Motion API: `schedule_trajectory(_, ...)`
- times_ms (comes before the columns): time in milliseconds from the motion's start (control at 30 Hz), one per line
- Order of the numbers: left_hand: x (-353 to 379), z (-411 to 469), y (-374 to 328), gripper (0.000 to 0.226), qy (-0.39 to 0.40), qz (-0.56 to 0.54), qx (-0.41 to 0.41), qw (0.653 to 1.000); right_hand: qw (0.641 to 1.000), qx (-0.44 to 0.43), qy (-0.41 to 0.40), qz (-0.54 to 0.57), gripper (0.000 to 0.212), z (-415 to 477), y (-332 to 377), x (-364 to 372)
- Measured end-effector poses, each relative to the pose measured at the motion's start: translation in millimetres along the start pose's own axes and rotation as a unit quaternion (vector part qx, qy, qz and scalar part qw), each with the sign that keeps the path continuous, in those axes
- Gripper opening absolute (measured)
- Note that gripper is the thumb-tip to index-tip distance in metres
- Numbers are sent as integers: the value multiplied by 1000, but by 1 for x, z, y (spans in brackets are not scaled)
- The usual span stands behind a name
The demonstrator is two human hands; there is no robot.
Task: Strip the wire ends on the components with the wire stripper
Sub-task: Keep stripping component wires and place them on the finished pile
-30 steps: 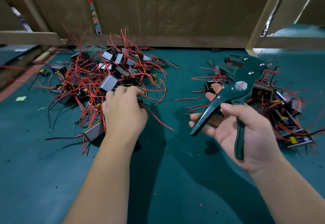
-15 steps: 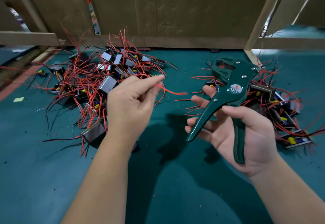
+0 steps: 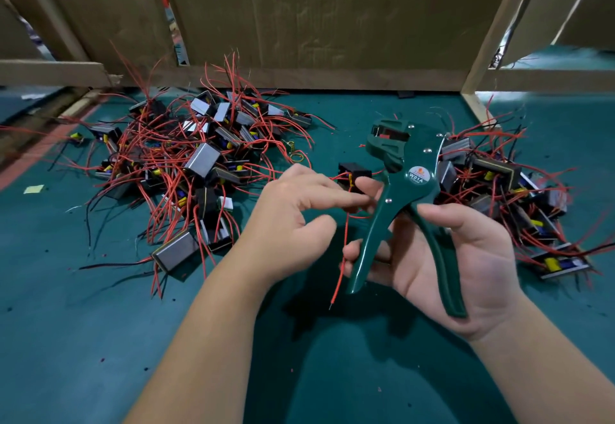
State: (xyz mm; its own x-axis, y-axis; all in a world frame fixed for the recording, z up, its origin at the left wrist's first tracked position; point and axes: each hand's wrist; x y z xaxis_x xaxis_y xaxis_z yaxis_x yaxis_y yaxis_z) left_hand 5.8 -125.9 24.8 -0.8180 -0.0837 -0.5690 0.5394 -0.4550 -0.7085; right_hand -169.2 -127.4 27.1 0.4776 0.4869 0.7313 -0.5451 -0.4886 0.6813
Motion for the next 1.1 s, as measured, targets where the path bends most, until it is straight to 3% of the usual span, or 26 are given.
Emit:
schedule_trajectory(100,0,0,-5,53,7,-135,-35,990,1000,-20,-1,-4,79,-1,2,-2)
schedule_trajectory(200,-1,1,-9,43,38,-284,-63,956,1000,-27,2,-4,73,-3,6,-3)
schedule_trajectory(367,1,0,-7,30,80,-193,-78,975,999,-3,40,-20,75,-5,10,-4)
schedule_trajectory(533,6,-1,-2,33,96,-30,-13,995,998,30,43,-41,82,-5,9,-5)
schedule_trajectory(600,9,-1,-4,32,97,-45,-45,993,998,26,29,-42,85,-4,7,-6)
schedule_trajectory(700,10,4,-5,25,74,-137,-172,973,999,7,24,-34,82,-3,6,-7)
schedule_trajectory(800,10,10,-4,21,32,-233,-312,921,999,-12,36,-28,71,-5,10,-7)
schedule_trajectory(933,2,12,-1,36,-44,-336,-378,861,993,-10,117,13,57,-9,11,-1)
schedule_trajectory(1033,-1,10,2,55,-39,-231,-384,893,990,7,141,9,56,-10,9,3)
schedule_trajectory(1100,0,9,4,46,-94,-196,-355,909,988,18,154,-6,56,-9,7,3)
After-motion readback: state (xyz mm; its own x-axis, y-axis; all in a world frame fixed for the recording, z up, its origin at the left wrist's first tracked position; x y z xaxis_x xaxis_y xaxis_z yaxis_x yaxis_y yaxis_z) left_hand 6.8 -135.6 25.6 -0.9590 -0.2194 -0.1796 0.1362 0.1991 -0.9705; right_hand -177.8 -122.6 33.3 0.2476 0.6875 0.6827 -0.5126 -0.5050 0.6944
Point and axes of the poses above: each hand's wrist, its own z-axis towards the middle knuckle, its own x-axis out of the palm, y = z × x, and after that the axes turned 6 degrees about y, right-handed
